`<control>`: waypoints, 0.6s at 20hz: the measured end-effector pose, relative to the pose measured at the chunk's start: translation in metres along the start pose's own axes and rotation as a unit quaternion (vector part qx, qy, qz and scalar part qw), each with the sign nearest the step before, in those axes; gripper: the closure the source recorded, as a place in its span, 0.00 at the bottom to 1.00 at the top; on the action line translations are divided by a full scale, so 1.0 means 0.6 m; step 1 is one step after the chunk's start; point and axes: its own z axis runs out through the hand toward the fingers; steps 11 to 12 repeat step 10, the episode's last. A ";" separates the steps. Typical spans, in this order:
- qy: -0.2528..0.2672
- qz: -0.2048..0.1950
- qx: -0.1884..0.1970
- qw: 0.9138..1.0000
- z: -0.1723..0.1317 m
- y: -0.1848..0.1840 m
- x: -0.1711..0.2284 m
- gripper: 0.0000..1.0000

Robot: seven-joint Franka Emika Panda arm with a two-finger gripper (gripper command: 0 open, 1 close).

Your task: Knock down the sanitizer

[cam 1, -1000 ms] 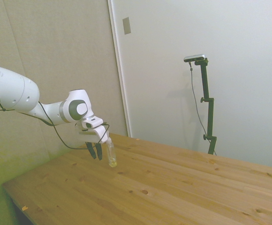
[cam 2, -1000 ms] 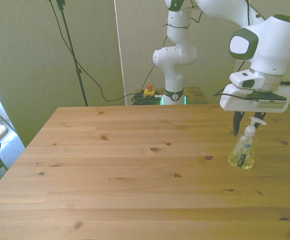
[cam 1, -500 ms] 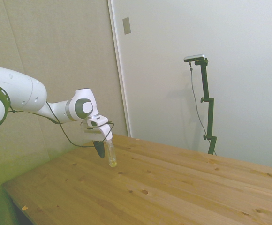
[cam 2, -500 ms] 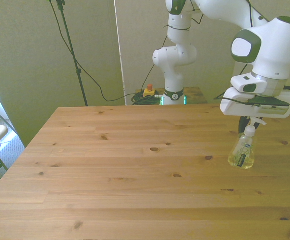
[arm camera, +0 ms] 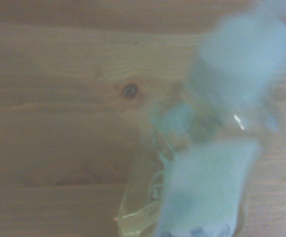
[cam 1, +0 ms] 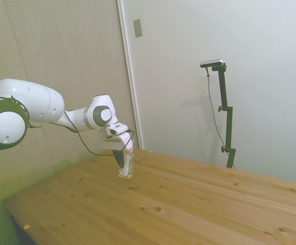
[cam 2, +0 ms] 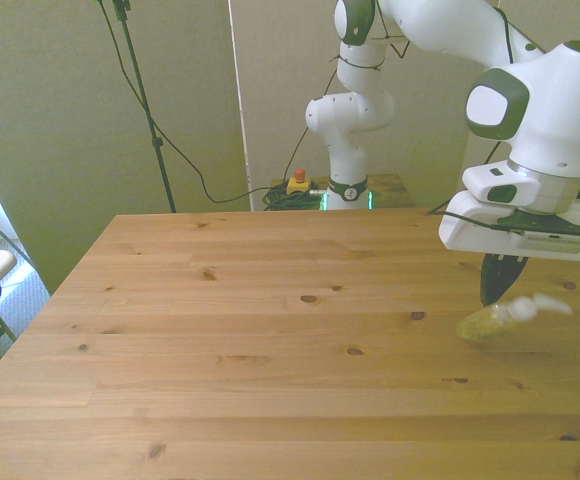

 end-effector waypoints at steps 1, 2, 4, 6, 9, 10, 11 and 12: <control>0.002 0.001 0.002 1.000 0.000 -0.006 0.006 1.00; 0.003 0.003 0.002 1.000 0.000 -0.011 0.011 1.00; 0.007 0.006 0.005 1.000 -0.003 -0.020 0.021 1.00; 0.011 0.009 0.009 1.000 -0.007 -0.026 0.031 1.00; 0.015 0.011 0.011 1.000 -0.007 -0.026 0.042 1.00; 0.015 0.011 0.011 1.000 -0.008 -0.026 0.044 1.00; 0.015 0.011 0.011 1.000 -0.008 -0.026 0.044 1.00; 0.015 0.011 0.011 1.000 -0.008 -0.026 0.044 1.00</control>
